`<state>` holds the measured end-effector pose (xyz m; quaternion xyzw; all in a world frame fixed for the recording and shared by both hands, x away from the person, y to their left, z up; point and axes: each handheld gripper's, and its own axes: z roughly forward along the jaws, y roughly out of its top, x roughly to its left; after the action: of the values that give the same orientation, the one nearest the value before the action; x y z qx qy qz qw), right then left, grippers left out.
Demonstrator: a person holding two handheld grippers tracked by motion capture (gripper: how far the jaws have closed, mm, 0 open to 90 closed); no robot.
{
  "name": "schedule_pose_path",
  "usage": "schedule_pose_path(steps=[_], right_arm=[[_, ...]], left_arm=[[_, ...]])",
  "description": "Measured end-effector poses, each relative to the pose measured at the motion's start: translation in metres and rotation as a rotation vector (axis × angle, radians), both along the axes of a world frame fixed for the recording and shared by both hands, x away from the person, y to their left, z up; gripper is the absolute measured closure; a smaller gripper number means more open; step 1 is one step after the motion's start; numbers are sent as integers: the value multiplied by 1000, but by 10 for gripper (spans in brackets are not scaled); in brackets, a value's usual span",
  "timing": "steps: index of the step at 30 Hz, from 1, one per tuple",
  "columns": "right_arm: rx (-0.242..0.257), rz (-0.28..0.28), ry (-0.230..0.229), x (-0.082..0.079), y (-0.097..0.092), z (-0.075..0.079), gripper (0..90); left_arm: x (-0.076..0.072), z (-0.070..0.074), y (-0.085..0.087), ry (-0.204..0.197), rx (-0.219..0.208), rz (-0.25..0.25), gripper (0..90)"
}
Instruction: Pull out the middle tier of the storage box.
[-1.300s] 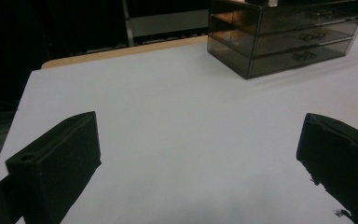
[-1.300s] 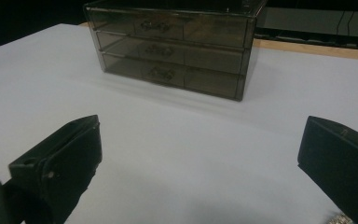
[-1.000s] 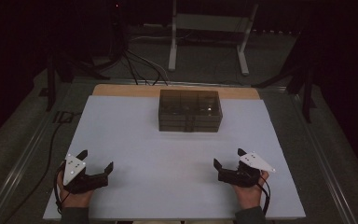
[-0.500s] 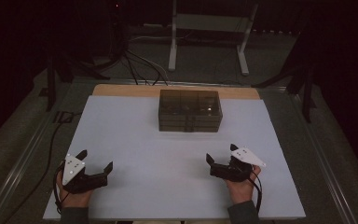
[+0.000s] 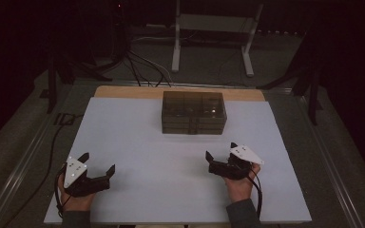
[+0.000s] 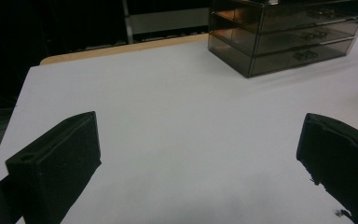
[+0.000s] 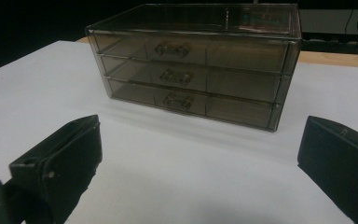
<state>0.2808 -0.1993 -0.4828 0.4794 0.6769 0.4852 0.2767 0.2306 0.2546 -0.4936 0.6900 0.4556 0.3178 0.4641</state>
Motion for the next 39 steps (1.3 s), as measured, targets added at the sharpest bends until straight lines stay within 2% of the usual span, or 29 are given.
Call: schedule_pose_path(steps=[11, 29, 39], right_arm=[[-8, -25, 24, 15, 14, 0, 0], [-13, -43, -7, 33, 35, 9, 0], [1, -70, 0, 46, 44, 12, 0]], left_arm=[[1, 0, -1, 2, -1, -4, 6], [0, 0, 0, 1, 0, -8, 6], [1, 0, 0, 3, -4, -9, 6]])
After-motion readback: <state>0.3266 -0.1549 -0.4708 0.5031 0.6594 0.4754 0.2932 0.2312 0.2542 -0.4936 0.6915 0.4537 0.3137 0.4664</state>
